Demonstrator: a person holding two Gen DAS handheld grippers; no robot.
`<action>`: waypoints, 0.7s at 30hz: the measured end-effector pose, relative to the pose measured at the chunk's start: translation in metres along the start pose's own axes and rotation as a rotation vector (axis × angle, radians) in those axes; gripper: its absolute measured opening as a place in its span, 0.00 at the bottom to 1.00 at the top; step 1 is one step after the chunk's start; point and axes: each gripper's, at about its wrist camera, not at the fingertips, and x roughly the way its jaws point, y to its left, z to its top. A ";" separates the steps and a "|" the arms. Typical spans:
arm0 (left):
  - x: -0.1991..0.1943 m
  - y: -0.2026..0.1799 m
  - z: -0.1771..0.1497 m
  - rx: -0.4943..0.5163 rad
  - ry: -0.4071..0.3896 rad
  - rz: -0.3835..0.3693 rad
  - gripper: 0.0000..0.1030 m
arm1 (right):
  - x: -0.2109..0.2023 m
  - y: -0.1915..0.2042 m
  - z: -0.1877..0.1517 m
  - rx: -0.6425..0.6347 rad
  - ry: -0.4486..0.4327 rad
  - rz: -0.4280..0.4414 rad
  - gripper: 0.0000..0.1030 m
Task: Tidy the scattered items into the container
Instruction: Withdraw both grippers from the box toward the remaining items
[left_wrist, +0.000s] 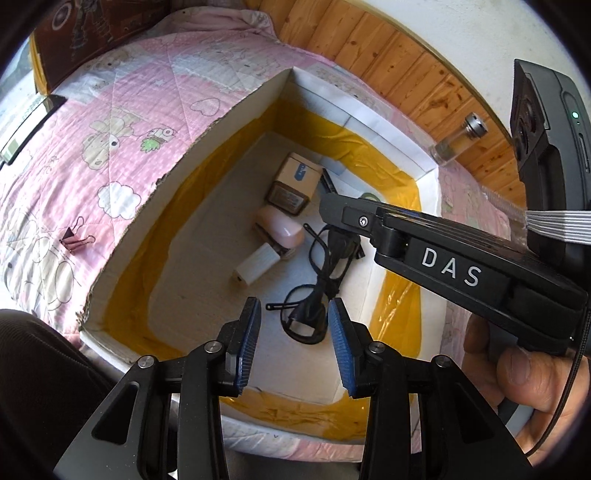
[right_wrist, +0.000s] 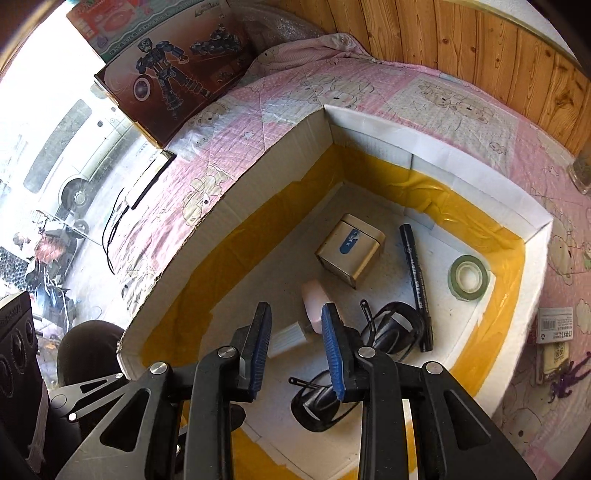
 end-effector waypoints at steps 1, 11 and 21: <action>0.001 -0.006 -0.002 0.012 -0.001 -0.002 0.39 | -0.008 -0.002 -0.005 -0.003 -0.017 -0.001 0.29; -0.019 -0.063 -0.026 0.170 -0.058 0.020 0.39 | -0.073 -0.020 -0.052 -0.015 -0.196 -0.012 0.29; -0.029 -0.100 -0.043 0.287 -0.113 0.085 0.39 | -0.117 -0.056 -0.093 0.071 -0.347 0.033 0.29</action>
